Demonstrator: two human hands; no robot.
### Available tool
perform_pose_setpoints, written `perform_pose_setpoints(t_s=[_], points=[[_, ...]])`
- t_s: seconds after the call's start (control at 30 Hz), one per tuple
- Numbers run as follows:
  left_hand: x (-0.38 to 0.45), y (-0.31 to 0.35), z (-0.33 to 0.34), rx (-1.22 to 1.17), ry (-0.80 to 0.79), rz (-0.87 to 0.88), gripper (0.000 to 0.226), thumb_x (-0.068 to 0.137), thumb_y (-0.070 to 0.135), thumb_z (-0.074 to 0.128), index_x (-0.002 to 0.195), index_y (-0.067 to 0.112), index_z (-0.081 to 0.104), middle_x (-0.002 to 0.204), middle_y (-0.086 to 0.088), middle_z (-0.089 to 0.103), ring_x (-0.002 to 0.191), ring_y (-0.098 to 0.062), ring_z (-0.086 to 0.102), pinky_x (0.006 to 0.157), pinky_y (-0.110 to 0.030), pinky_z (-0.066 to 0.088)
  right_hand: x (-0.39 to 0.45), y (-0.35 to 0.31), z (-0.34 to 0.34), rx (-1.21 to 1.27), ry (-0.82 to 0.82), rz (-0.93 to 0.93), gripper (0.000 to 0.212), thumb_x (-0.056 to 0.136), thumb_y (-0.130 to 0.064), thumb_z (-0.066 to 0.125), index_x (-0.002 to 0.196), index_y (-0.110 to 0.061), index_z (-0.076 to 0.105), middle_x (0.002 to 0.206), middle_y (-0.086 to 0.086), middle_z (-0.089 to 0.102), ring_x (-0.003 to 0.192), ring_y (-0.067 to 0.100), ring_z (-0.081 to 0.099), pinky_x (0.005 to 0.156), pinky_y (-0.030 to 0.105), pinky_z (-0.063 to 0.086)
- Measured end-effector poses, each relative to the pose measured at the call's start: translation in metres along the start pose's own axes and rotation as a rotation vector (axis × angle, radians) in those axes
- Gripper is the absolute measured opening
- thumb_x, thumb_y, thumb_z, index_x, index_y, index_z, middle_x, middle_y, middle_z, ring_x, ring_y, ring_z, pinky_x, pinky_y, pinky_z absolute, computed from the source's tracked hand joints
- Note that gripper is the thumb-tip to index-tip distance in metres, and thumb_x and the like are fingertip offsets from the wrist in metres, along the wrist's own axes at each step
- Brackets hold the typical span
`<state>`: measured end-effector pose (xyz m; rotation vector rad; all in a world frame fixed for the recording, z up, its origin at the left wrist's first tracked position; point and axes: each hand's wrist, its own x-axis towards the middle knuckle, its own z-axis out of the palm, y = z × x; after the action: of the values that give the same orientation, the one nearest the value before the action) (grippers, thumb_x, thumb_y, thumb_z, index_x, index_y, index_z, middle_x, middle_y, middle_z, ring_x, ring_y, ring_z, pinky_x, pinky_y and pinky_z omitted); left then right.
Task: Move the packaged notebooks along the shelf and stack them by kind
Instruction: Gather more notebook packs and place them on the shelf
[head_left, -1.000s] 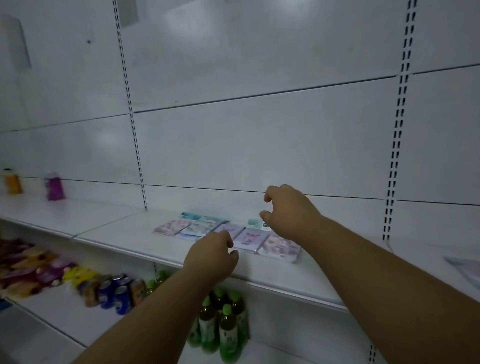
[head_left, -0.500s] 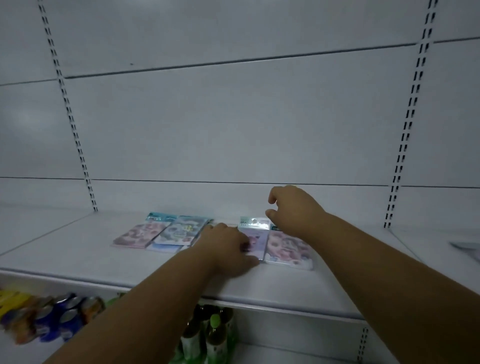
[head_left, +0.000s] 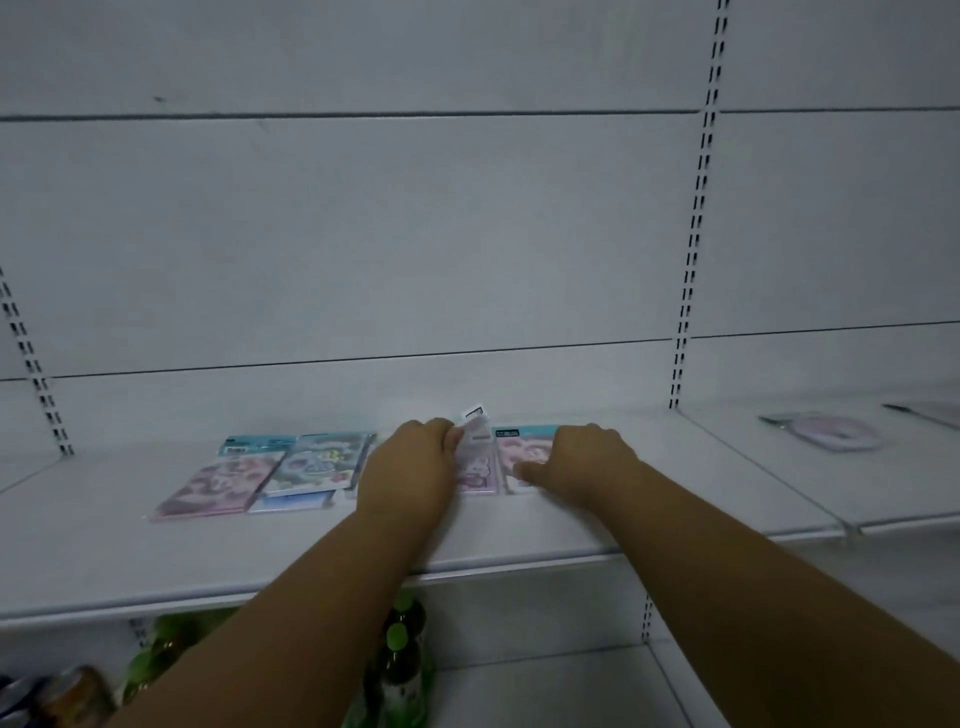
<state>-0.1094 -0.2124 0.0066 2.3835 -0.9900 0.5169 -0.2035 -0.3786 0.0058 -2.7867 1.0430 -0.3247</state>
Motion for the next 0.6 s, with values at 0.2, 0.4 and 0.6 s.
perform_pose_setpoints(t_s=[0.2,0.4,0.6], points=[[-0.004,0.004,-0.012,-0.537,0.164,-0.216,0.038,0.095,0.035,0.054,0.127,0.017,0.062,0.128,-0.004,0.062,0.102,-0.013,0.055,0.090,-0.028,0.041,0.012,-0.009,-0.007,0.140,-0.059,0.073,0.077,0.063,-0.063,0.072,0.119,-0.014,0.054,0.118,0.011,0.060,0.111,0.027,0.054,0.092,0.033,0.048],[-0.001,0.014,-0.013,-0.964,0.260,-0.537,0.038,0.086,0.012,0.069,0.122,0.023,0.065,0.104,0.008,0.063,0.073,-0.001,0.058,0.049,-0.008,0.048,0.013,0.003,-0.022,0.412,0.159,0.061,0.026,0.084,-0.009,0.059,0.107,0.000,0.054,0.112,0.019,0.059,0.107,0.032,0.055,0.073,0.027,0.041],[0.007,0.035,-0.003,-1.306,0.182,-0.713,0.063,0.079,-0.001,0.071,0.132,0.027,0.050,0.118,-0.007,0.061,0.090,-0.026,0.067,0.073,-0.040,0.060,-0.018,0.032,-0.047,0.884,0.320,0.062,0.016,0.078,-0.002,0.056,0.085,-0.011,0.068,0.088,0.011,0.073,0.079,0.024,0.070,0.074,0.040,0.059]])
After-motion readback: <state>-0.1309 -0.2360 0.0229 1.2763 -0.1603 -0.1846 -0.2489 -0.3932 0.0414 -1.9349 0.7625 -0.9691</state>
